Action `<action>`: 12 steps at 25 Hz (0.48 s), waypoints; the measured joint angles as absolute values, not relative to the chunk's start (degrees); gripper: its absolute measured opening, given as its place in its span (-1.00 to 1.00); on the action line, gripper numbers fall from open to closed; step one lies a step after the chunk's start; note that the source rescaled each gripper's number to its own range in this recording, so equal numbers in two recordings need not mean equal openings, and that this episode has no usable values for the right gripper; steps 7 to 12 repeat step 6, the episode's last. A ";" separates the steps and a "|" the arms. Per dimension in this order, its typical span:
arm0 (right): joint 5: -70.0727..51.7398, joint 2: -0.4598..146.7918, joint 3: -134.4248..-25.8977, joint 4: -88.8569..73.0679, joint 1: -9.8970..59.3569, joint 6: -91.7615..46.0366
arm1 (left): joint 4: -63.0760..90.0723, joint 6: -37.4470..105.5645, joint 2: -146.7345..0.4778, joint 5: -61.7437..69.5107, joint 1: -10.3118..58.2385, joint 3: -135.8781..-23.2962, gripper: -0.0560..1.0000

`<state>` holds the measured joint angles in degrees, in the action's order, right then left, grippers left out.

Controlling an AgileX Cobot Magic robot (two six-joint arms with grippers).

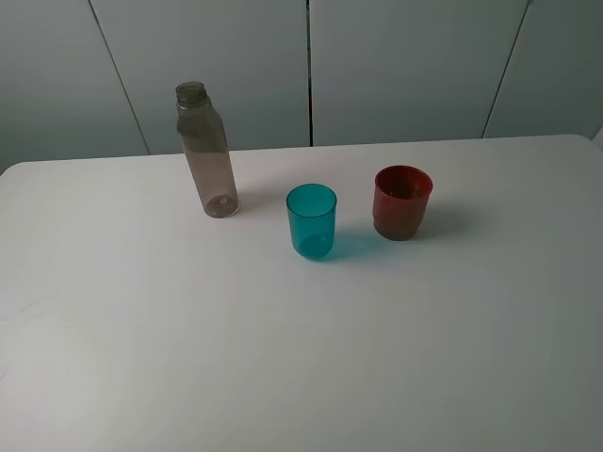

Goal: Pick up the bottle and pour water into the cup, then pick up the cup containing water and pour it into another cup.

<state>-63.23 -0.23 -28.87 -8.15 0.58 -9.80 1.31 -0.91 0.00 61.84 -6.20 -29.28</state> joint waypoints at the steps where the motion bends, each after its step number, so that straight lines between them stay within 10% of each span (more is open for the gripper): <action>1: -63.23 -0.23 -28.87 -8.15 0.58 -9.80 | 1.31 -0.91 0.00 61.84 -6.20 -29.28 0.97; 12: -63.23 -0.23 -28.87 -8.15 0.58 -9.80 | 1.31 -0.91 0.00 61.84 -6.20 -29.28 0.97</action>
